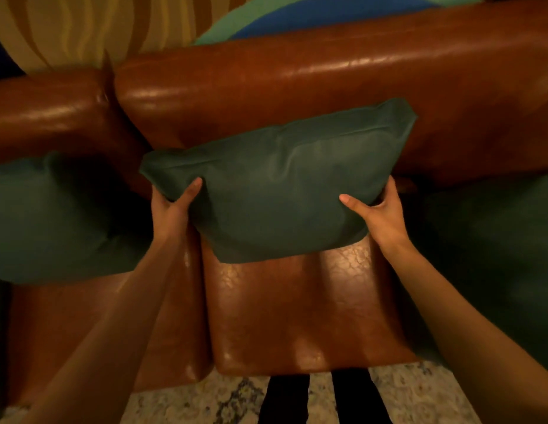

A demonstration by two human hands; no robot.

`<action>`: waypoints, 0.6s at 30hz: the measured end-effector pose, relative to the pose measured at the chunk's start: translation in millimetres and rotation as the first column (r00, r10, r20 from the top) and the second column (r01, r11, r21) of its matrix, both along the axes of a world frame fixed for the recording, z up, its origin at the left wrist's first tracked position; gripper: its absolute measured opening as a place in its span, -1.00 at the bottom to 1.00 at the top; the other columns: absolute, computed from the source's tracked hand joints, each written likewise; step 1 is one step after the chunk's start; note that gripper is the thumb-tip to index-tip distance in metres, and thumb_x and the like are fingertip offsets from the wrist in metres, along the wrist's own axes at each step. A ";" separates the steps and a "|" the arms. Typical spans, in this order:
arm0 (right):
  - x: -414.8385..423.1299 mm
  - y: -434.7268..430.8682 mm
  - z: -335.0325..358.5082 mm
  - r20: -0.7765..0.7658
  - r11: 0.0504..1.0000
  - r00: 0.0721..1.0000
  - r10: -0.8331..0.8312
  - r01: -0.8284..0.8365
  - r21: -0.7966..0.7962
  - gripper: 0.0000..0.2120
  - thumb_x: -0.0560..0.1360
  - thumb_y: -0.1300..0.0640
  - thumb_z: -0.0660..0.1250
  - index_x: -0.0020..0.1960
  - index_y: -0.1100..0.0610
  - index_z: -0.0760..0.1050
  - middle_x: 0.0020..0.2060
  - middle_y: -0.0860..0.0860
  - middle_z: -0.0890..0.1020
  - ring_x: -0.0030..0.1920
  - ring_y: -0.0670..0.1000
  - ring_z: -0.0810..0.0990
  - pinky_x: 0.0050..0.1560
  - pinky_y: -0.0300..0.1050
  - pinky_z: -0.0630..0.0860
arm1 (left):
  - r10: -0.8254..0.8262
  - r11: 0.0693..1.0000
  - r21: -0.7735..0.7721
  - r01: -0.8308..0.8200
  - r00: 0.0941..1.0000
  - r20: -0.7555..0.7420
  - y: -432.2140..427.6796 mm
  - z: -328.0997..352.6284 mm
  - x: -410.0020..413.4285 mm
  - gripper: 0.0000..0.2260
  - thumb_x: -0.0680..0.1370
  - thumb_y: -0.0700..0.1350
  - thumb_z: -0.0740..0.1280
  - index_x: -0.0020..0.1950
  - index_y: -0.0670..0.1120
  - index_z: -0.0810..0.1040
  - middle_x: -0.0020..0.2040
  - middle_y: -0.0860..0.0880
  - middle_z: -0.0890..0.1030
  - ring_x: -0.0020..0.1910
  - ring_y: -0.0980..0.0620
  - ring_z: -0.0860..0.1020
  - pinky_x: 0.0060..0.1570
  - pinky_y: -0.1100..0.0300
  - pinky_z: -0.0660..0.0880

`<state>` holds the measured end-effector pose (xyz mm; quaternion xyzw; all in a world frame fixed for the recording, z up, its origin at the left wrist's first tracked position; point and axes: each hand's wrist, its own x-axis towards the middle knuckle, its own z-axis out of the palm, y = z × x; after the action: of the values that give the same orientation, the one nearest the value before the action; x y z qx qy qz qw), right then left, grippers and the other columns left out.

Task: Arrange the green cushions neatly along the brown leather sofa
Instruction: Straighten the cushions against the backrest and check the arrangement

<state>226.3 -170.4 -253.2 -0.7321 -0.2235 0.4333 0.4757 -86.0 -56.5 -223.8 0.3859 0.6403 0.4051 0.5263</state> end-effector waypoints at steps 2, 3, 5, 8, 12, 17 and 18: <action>-3.8 -2.9 1.6 0.021 1.000 1.000 -0.011 0.010 0.017 -0.19 0.28 0.23 0.60 0.44 0.13 0.32 0.26 -0.01 0.58 0.23 -0.11 0.59 0.27 -0.11 0.53 | 0.017 0.999 0.034 -0.017 1.000 -0.012 -0.2 -1.4 -4.8 -0.48 0.47 -0.28 0.42 0.39 -0.08 0.35 0.27 -0.03 0.57 0.21 0.11 0.58 0.17 0.23 0.49; -6.7 -5.7 2.5 0.031 1.000 0.999 -0.019 0.018 0.022 -0.19 0.28 0.23 0.60 0.44 0.12 0.32 0.26 -0.03 0.58 0.23 -0.12 0.58 0.26 -0.13 0.53 | 0.010 0.999 0.053 -0.008 0.999 -0.035 -2.3 -2.4 -7.0 -0.47 0.48 -0.30 0.41 0.40 -0.08 0.31 0.28 -0.03 0.55 0.21 0.14 0.57 0.15 0.28 0.49; -11.2 -13.4 0.6 0.043 0.999 0.999 -0.031 0.030 0.033 -0.20 0.28 0.22 0.60 0.44 0.12 0.32 0.26 -0.04 0.58 0.23 -0.14 0.57 0.25 -0.17 0.53 | -0.036 0.996 0.084 0.042 0.996 -0.077 -7.2 -4.6 -12.2 -0.46 0.48 -0.30 0.41 0.39 -0.08 0.28 0.30 -0.03 0.52 0.23 0.17 0.55 0.15 0.31 0.48; -12.0 -16.7 0.4 0.056 0.999 0.998 -0.029 0.027 0.038 -0.21 0.31 0.25 0.58 0.45 0.14 0.31 0.26 -0.05 0.56 0.21 -0.21 0.57 0.24 -0.23 0.52 | -0.096 0.991 0.083 0.107 0.988 -0.117 -3.3 -5.3 -18.0 -0.37 0.44 -0.28 0.45 0.43 -0.16 0.24 0.34 -0.06 0.49 0.29 0.13 0.51 0.25 0.26 0.45; -3.5 -2.8 4.3 0.065 1.000 0.998 -0.013 0.012 0.024 -0.20 0.31 0.27 0.58 0.46 0.18 0.28 0.27 -0.01 0.55 0.16 -0.27 0.57 0.24 -0.26 0.52 | -0.124 0.989 0.063 0.132 0.985 -0.116 18.2 -8.5 -25.9 -0.36 0.39 -0.20 0.48 0.40 -0.18 0.28 0.34 -0.13 0.49 0.32 0.00 0.50 0.37 0.04 0.41; -7.1 -7.6 -3.1 0.119 0.998 0.992 -0.048 0.043 0.046 -0.30 0.29 0.24 0.59 0.36 0.24 0.38 0.23 0.07 0.59 0.11 -0.20 0.61 0.22 -0.18 0.54 | -0.101 0.989 0.097 0.113 0.987 -0.126 30.1 -6.9 -32.6 -0.57 0.39 -0.22 0.39 0.23 -0.16 0.39 0.24 -0.27 0.53 0.21 -0.08 0.53 0.36 -0.13 0.39; -10.9 -11.8 -4.4 0.122 0.998 0.991 -0.058 0.053 0.045 -0.31 0.30 0.22 0.59 0.35 0.25 0.39 0.22 0.08 0.59 0.11 -0.20 0.61 0.23 -0.16 0.54 | -0.098 0.988 0.109 0.113 0.986 -0.134 27.1 -3.1 -33.1 -0.56 0.39 -0.23 0.38 0.24 -0.20 0.39 0.23 -0.26 0.53 0.19 -0.06 0.51 0.37 -0.10 0.39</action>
<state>215.3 -182.2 -257.6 -0.7534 -0.2409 0.3690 0.4881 -119.1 -29.4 -226.9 0.4744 0.6269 0.3874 0.4814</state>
